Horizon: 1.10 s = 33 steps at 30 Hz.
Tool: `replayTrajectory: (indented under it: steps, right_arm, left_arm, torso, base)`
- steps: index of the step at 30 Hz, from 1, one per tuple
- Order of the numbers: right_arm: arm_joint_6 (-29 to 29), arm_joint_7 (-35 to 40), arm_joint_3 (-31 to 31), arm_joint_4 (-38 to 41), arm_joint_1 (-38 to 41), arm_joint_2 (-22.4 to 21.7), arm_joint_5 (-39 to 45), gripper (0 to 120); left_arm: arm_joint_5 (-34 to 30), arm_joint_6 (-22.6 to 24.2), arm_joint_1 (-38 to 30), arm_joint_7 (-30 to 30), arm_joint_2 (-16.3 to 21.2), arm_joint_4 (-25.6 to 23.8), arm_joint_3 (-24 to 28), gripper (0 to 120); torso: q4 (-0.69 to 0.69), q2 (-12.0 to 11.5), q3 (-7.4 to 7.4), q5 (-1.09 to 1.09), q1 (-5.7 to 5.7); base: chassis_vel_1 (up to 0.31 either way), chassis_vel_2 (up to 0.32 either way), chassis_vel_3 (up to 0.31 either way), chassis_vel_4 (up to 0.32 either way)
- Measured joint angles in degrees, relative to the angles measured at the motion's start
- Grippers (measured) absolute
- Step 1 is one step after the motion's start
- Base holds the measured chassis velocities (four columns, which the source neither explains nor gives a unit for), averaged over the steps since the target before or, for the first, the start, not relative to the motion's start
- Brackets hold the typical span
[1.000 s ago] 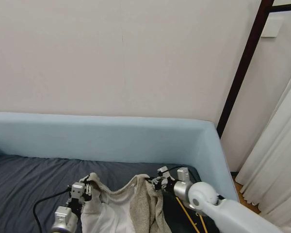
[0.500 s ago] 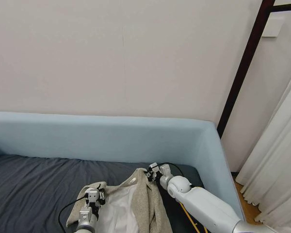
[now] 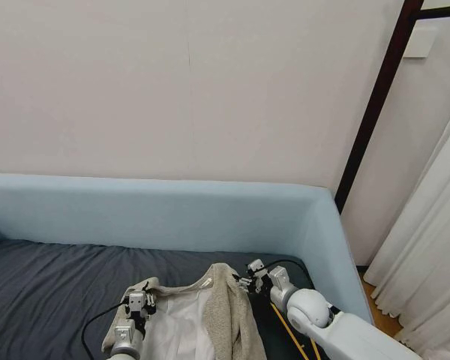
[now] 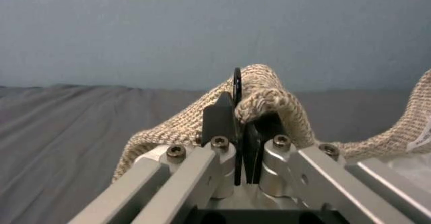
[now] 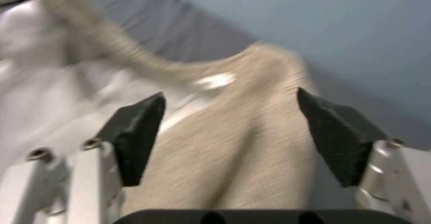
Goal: Pick up the clothes from the sofa and hang them on the clothes hanger.
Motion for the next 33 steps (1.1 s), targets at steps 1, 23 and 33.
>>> replayTrajectory:
  steps: [1, 23, 33]
  right_arm:
    - [-0.3, 0.3, -1.0, 0.3, -0.7, 0.6, -0.2, 84]
    - [0.0, 0.2, -7.1, -18.2, 1.0, 13.4, -5.2, 75]
    - [0.6, -1.5, -7.7, -20.4, 1.0, 13.5, -6.4, 40]
  left_arm:
    - [0.2, -0.1, 0.5, 0.0, 0.0, -0.2, -0.3, 0]
    - [3.1, -1.2, 3.4, 0.1, -2.8, -2.0, -1.9, 0]
    - [2.8, -1.2, 3.5, 0.1, -2.5, -2.3, -2.4, 0]
  torso:
    - [0.01, 0.0, 0.00, 0.00, 0.00]
    - [-0.01, 0.0, 0.01, 0.00, 0.00]
    - [0.00, 0.0, 0.01, 0.00, 0.00]
  base:
    - [0.000, 0.000, 0.000, 0.000]
    - [0.000, 0.000, 0.000, 0.000]
    - [0.000, 0.000, 0.000, 0.000]
